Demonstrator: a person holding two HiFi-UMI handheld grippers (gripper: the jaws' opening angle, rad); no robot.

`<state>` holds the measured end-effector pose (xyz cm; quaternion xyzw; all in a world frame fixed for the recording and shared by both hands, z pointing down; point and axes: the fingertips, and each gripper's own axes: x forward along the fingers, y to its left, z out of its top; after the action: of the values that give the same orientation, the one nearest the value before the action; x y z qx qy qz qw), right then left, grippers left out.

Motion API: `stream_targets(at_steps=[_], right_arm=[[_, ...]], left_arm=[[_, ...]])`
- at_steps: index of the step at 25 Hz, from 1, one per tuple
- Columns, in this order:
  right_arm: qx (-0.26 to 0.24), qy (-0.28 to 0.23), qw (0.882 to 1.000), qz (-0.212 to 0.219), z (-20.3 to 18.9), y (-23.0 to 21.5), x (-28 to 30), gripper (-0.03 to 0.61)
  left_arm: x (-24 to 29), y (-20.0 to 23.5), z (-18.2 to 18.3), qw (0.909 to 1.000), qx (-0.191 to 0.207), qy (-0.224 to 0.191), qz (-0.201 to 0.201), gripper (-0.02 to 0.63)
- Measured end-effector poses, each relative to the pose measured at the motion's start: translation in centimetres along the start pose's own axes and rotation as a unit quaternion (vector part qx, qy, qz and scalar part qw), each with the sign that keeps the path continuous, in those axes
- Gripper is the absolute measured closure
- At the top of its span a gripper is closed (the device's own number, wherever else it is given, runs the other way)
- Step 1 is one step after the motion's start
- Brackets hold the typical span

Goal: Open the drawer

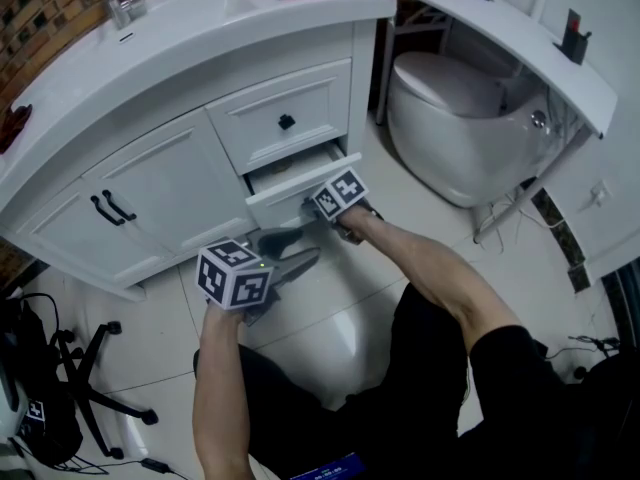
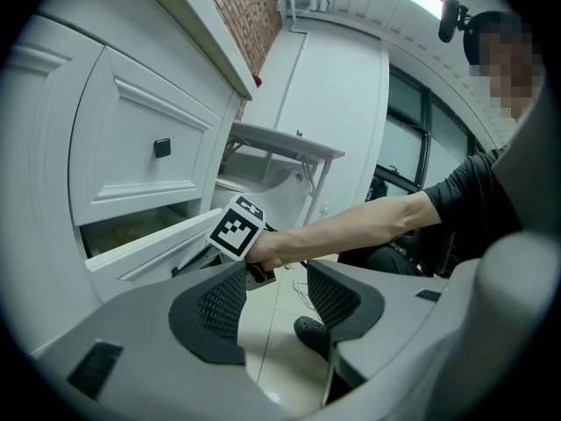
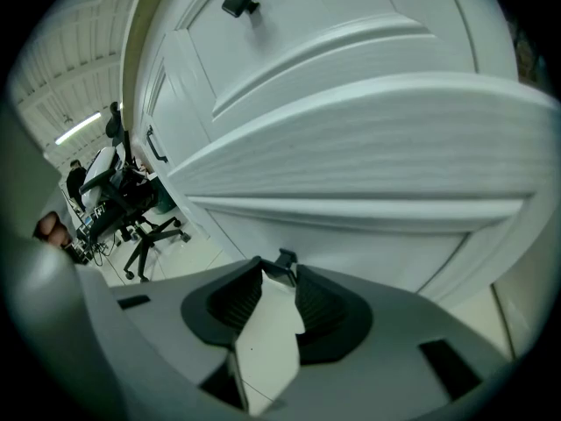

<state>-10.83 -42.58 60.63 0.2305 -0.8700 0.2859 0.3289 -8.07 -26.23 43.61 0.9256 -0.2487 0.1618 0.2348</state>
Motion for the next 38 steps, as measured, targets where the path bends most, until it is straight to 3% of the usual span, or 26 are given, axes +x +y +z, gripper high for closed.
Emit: stream_targets(at_steps=[38], right_arm=[[-0.033,0.045,0.998,0.009,-3.6,2.1,-2.0,0.439]], left_arm=[[-3.0,-5.3,-0.6,0.9992,0.013,-0.011,0.036,0.399]])
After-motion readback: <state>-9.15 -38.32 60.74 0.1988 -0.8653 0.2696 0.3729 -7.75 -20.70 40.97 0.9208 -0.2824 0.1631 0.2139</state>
